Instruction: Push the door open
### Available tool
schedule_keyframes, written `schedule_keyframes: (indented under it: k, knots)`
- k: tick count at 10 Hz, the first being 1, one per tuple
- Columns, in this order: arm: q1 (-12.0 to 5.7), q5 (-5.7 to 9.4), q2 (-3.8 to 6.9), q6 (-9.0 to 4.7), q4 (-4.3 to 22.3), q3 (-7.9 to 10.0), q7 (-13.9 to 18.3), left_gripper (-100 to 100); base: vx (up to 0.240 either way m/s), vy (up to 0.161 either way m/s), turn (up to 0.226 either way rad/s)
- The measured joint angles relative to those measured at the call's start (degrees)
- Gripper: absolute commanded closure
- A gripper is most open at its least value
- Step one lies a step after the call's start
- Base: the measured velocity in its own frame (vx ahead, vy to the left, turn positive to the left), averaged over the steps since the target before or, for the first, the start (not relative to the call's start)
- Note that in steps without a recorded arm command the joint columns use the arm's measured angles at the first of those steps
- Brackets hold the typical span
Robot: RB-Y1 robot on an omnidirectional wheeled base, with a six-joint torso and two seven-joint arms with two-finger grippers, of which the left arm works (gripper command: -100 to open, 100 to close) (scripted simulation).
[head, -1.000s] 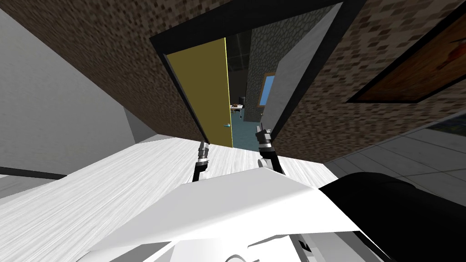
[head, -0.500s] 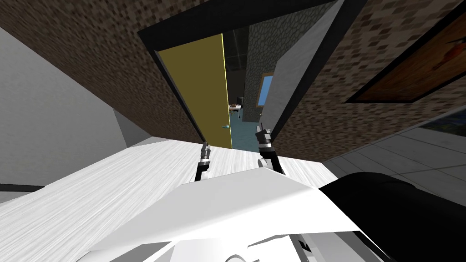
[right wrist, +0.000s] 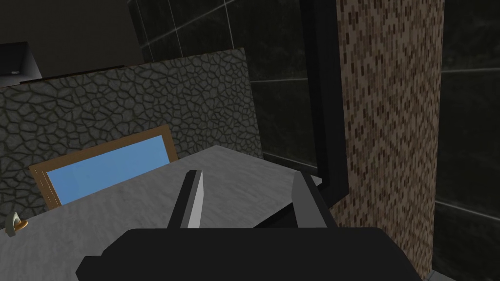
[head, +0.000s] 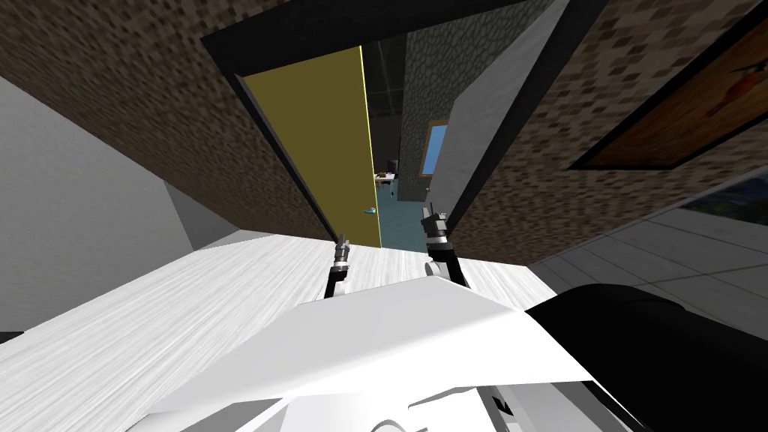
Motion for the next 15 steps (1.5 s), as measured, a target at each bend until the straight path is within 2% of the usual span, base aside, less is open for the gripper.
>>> schedule_keyframes:
  k: [3, 7, 10, 15]
  knots:
    - [-1.83, 0.63, -0.06, -0.11, 3.8, -0.37, -0.12, -100, 0.1, 0.019, -0.062]
    - [-4.55, 1.41, -0.42, -1.07, 10.08, -0.87, -0.35, -100, 0.104, 0.018, -0.075]
    - [-5.79, 1.98, -0.58, -0.85, 12.95, -1.33, -0.45, -100, 0.09, 0.016, -0.047]
    - [-9.23, 3.02, -1.32, -1.95, 20.71, -1.96, -0.68, -100, 0.115, 0.034, -0.067]
